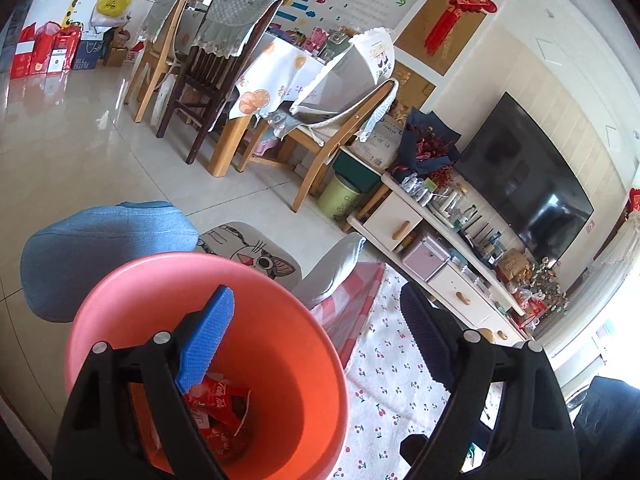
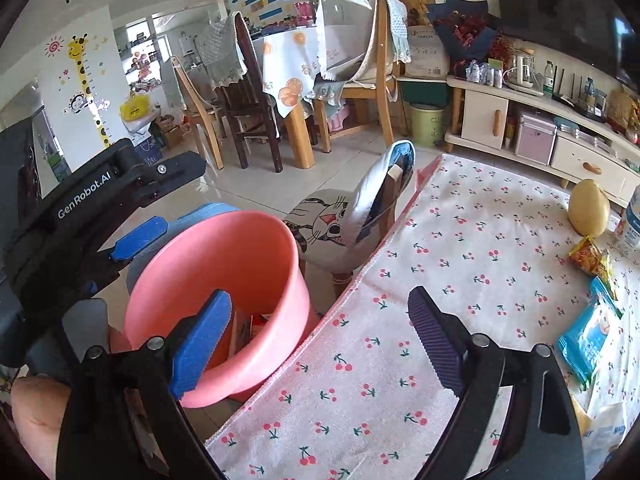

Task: Collect trash
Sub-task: 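Move both open grippers back over the table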

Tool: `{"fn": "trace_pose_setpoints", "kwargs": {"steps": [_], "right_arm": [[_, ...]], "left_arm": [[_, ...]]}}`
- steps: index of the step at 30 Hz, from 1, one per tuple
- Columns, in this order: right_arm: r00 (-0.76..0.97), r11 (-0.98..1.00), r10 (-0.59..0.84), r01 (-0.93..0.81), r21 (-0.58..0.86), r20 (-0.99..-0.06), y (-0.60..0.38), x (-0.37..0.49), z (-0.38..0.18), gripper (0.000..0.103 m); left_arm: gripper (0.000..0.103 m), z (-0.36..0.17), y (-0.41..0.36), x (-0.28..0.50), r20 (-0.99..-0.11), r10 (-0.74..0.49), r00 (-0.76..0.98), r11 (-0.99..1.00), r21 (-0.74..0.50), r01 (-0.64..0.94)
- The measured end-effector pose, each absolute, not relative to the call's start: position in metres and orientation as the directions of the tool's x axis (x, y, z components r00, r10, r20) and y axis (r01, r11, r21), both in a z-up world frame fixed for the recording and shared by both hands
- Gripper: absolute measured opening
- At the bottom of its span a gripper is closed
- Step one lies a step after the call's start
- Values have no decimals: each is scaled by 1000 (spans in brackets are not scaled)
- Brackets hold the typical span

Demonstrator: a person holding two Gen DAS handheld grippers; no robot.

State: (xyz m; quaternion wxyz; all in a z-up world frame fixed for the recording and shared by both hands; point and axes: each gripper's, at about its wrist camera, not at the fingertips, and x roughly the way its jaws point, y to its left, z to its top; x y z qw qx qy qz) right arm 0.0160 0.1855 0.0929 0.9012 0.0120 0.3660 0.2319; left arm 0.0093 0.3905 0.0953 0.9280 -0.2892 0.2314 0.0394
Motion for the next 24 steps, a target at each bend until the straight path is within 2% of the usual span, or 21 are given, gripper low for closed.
{"fn": "trace_pose_setpoints", "kwargs": {"steps": [5, 13, 18, 24], "right_arm": [[638, 899, 410, -402, 172, -652, 167, 7, 94, 90], [671, 911, 375, -394, 121, -639, 138, -10, 97, 93], [685, 919, 361, -377, 117, -633, 113, -17, 100, 95], [703, 932, 343, -336, 134, -623, 81, -23, 101, 95]], "left_arm": [[91, 97, 371, 11, -435, -85, 896, 848, -504, -164], [91, 98, 339, 20, -497, -124, 859, 887, -444, -130], [91, 100, 317, 20, -521, -102, 847, 923, -368, -115], [91, 104, 291, 17, -505, -101, 857, 951, -302, -66]]}}
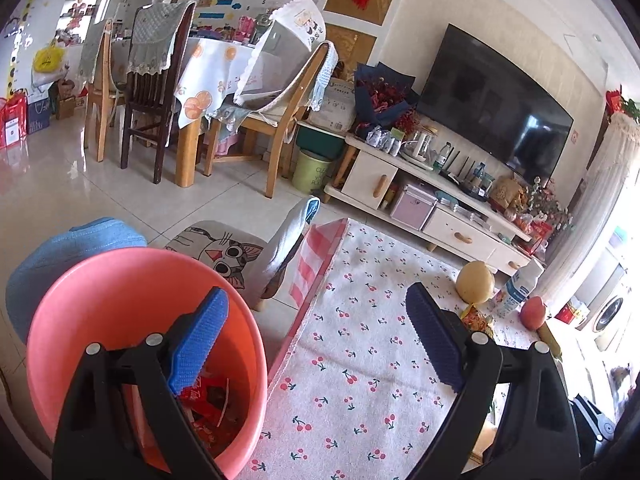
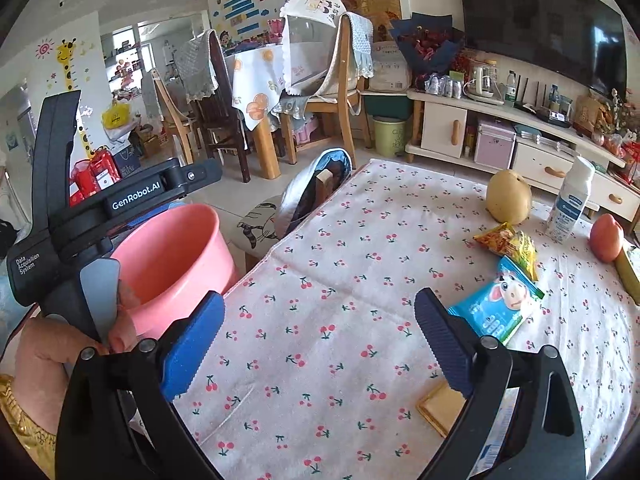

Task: Collect trash
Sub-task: 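Move both open grippers back over the table, then grasp the yellow-green chips bag with the left gripper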

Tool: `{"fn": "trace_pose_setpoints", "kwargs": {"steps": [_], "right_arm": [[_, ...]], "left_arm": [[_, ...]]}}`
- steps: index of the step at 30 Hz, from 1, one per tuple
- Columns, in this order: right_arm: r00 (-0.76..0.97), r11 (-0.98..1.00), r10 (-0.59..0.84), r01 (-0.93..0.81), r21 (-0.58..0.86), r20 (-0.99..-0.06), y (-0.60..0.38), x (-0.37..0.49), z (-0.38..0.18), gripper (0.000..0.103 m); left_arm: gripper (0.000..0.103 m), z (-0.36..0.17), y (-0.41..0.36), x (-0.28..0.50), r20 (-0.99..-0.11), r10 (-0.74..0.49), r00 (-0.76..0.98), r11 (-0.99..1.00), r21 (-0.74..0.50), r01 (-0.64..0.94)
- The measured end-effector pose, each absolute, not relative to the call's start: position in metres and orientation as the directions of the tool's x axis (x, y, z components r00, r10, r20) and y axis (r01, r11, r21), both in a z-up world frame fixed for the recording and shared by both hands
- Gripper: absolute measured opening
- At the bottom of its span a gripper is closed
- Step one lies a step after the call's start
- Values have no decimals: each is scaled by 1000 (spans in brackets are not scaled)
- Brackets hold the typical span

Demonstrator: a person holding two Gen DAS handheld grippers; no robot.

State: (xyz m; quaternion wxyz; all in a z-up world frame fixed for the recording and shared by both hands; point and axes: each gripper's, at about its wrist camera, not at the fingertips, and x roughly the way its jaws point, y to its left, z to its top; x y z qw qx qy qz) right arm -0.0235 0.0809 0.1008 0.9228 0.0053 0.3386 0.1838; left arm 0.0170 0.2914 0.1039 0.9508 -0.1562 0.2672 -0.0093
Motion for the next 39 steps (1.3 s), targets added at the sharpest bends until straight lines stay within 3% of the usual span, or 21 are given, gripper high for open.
{"fn": "trace_pose_setpoints", "kwargs": {"steps": [11, 22, 31, 39], "right_arm": [[759, 949, 315, -234, 213, -569, 7, -37, 113, 95], [814, 962, 188, -38, 272, -550, -101, -39, 120, 95], [785, 908, 90, 188, 374, -613, -201, -31, 94, 95], [767, 876, 160, 179, 447, -622, -222, -29, 84, 95]], "left_arm": [[91, 109, 242, 14, -496, -85, 864, 986, -166, 2], [91, 93, 181, 15, -546, -181, 818, 982, -137, 126], [91, 66, 130, 41, -696, -329, 638, 942, -294, 165], [91, 54, 66, 96, -726, -445, 524, 879, -466, 100]]}}
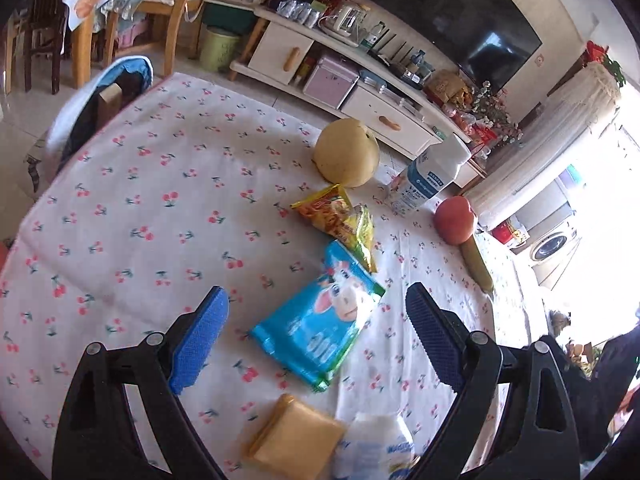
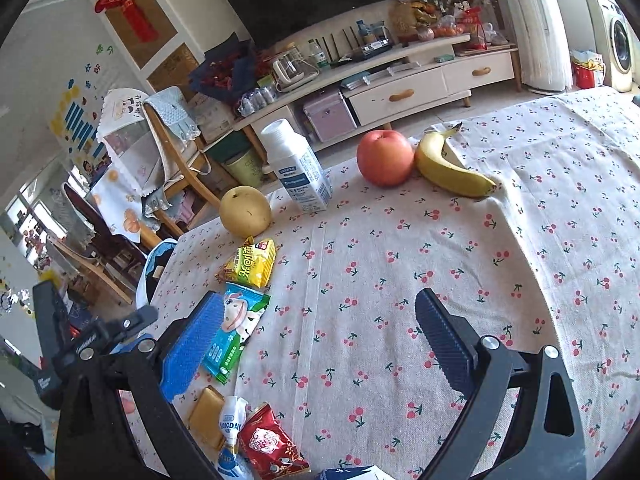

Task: Collect trash
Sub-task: 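Grasp the yellow-green chips bag with the left gripper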

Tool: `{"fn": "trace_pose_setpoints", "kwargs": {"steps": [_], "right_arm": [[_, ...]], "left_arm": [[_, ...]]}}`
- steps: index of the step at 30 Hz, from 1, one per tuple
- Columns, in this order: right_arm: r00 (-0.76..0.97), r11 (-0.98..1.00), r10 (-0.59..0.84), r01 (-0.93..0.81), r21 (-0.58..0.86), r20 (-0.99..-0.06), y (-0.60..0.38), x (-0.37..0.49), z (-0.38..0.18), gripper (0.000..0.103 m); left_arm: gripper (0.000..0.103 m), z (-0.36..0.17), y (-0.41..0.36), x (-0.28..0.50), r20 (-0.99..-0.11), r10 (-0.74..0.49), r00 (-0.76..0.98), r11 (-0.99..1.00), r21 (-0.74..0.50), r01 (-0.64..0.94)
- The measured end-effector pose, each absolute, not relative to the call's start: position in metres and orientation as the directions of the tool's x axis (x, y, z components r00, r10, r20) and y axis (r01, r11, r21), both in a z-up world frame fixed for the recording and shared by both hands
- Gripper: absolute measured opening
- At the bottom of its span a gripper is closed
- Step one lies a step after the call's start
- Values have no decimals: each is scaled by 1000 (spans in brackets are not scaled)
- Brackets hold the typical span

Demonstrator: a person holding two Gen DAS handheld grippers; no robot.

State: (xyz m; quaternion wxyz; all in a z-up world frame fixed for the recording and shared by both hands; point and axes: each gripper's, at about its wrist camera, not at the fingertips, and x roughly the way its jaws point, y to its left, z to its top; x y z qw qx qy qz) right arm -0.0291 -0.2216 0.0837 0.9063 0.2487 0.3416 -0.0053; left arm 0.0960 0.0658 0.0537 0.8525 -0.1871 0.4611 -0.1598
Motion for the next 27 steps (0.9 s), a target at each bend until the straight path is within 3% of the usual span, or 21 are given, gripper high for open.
{"fn": "trace_pose_setpoints", "kwargs": {"steps": [4, 10, 13, 24, 27], "right_arm": [[764, 868, 179, 173, 465, -620, -228, -29, 82, 95], [767, 841, 201, 184, 509, -610, -246, -32, 77, 95], [768, 828, 212, 186, 528, -604, -253, -31, 75, 95], [761, 820, 256, 156, 550, -596, -251, -27, 74, 95], [760, 826, 255, 150, 544, -597, -248, -26, 74, 95]], "left_arm": [[91, 53, 21, 128, -755, -405, 516, 909, -391, 141], [91, 47, -34, 166, -810, -351, 470, 907, -169, 386], [91, 41, -44, 177, -835, -342, 430, 884, -130, 449], [91, 13, -45, 198, -888, -244, 390, 888, -43, 458], [85, 11, -45, 197, -884, -233, 405, 892, -29, 451]]}}
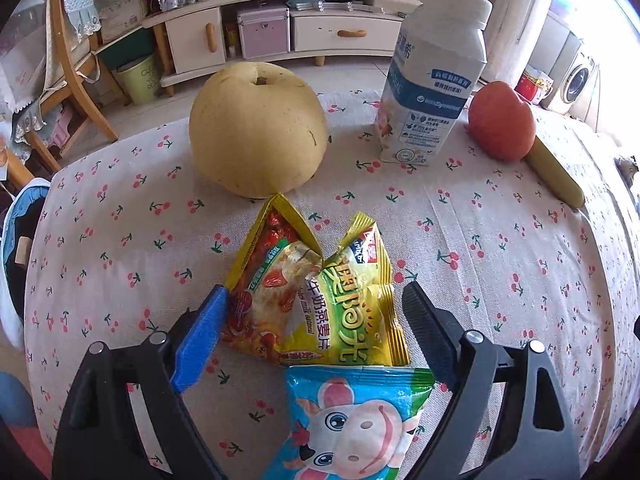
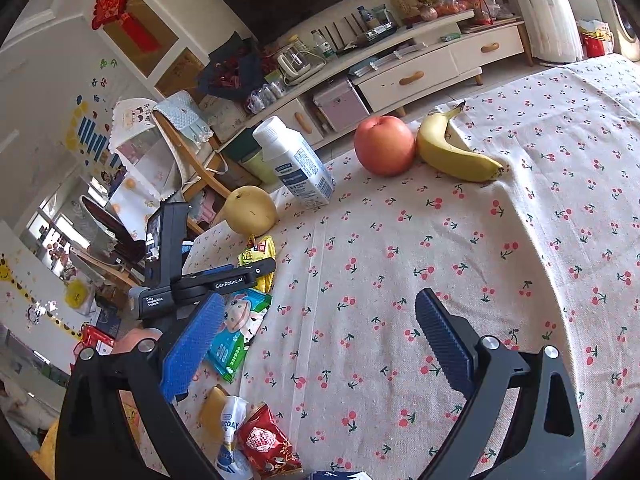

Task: Collect trash
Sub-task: 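Grasp the yellow-green chips bag with the left gripper, then grasp the white Magicday bottle with the right gripper while the left lifts the chips bag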

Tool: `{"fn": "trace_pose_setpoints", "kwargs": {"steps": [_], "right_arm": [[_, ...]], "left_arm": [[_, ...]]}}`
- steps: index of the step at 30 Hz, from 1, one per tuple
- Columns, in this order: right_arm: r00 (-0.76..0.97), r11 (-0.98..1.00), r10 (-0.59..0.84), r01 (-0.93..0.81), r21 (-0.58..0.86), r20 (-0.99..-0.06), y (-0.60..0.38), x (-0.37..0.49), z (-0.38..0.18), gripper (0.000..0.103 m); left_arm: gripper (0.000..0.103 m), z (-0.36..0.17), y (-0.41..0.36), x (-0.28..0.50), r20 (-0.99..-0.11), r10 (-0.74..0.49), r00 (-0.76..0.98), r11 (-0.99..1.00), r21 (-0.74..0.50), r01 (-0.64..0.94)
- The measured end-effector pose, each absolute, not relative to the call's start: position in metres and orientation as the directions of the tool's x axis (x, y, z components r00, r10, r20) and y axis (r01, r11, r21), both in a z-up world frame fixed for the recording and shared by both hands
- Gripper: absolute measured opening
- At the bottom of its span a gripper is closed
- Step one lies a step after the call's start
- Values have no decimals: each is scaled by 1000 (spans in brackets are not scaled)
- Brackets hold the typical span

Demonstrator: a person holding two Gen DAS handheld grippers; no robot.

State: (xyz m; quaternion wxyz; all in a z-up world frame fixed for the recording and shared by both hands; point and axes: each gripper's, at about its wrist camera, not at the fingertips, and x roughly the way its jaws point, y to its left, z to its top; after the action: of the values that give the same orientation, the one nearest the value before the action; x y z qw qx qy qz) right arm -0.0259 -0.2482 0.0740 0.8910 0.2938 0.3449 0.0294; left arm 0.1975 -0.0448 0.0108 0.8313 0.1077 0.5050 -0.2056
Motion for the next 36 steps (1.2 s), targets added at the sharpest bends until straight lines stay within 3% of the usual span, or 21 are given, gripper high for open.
{"fn": "trace_pose_setpoints", "kwargs": {"steps": [7, 17, 25, 36], "right_arm": [[751, 843, 254, 137, 521, -609, -240, -23, 74, 95], [722, 859, 285, 100, 503, -630, -232, -16, 67, 95], [647, 882, 375, -28, 471, -664, -202, -12, 62, 95], [506, 878, 476, -228, 421, -719, -145, -20, 45, 95]], "left_arm": [[68, 9, -43, 186, -861, -213, 462, 897, 15, 442], [49, 16, -38, 171, -835, -243, 493, 909, -18, 417], [41, 22, -23, 163, -826, -251, 505, 927, -54, 371], [39, 40, 26, 139, -784, -264, 561, 950, -112, 292]]}}
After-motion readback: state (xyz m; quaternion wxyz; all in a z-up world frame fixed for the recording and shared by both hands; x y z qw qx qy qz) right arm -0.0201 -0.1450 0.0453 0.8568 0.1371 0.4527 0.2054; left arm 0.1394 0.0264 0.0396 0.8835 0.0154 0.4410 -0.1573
